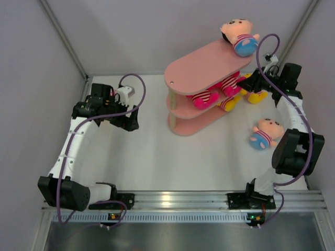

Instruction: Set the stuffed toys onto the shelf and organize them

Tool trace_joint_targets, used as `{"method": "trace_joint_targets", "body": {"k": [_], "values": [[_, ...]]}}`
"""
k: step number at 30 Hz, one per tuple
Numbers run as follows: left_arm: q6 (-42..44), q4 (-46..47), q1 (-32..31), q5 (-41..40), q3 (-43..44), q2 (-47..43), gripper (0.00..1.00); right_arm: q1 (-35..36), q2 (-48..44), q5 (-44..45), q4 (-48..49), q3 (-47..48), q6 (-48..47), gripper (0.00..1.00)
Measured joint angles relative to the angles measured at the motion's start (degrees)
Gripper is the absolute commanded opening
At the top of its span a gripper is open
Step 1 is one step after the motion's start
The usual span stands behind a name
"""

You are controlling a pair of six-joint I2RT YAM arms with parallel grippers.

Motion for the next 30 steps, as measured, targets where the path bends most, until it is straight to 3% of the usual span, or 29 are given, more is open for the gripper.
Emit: {"method": "trace_joint_targets", "body": {"k": [3,7,11,12,21,22,25,26,27,28,30], "values": [[0.0,0.0,0.0,0.0,0.0,0.0,0.97,0.9,0.6,1.2,-0.1,0.9,0.5,0.55],[-0.1,0.0,0.0,-0.1,0.0,0.0,0.97,1.1,0.6,4.1,-0.2,1.0,1.0,0.70],[-0.1,0.0,0.0,-0.2,0.0,0.0,0.97,0.9,-2.1,8.7,-0.2,-1.0,2.3,0.97],[-0.1,0.0,0.0,-0.2,0.0,0.0,0.97,0.9,-3.5,10.0,-0.3,-1.9,2.8,0.98],[-0.1,0.0,0.0,-0.2,0.0,0.0,0.97,-1.3,-21.9,24.3,0.9,-7.0,10.6,0.99],[-0.1,0.0,0.0,-0.3,0.0,0.0,0.97,-2.0,-23.5,26.6,1.1,-7.9,12.0,0.96],[0.0,0.0,0.0,-0.6,0.0,0.0,0.97,-4.7,-25.7,34.8,1.1,-9.8,16.5,0.70],[0.0,0.0,0.0,-0.8,0.0,0.0,0.97,-5.6,-24.6,37.4,0.9,-10.0,17.8,0.53],[0.0,0.0,0.0,-1.1,0.0,0.0,0.98,-6.3,-23.0,39.3,0.9,-10.0,18.5,0.48],[0.0,0.0,0.0,-1.4,0.0,0.0,0.97,-6.8,-21.1,40.8,0.8,-9.9,19.4,0.46],[0.0,0.0,0.0,-1.9,-0.2,0.0,0.97,-7.3,-14.8,43.2,-0.1,-9.1,20.7,0.58]]}}
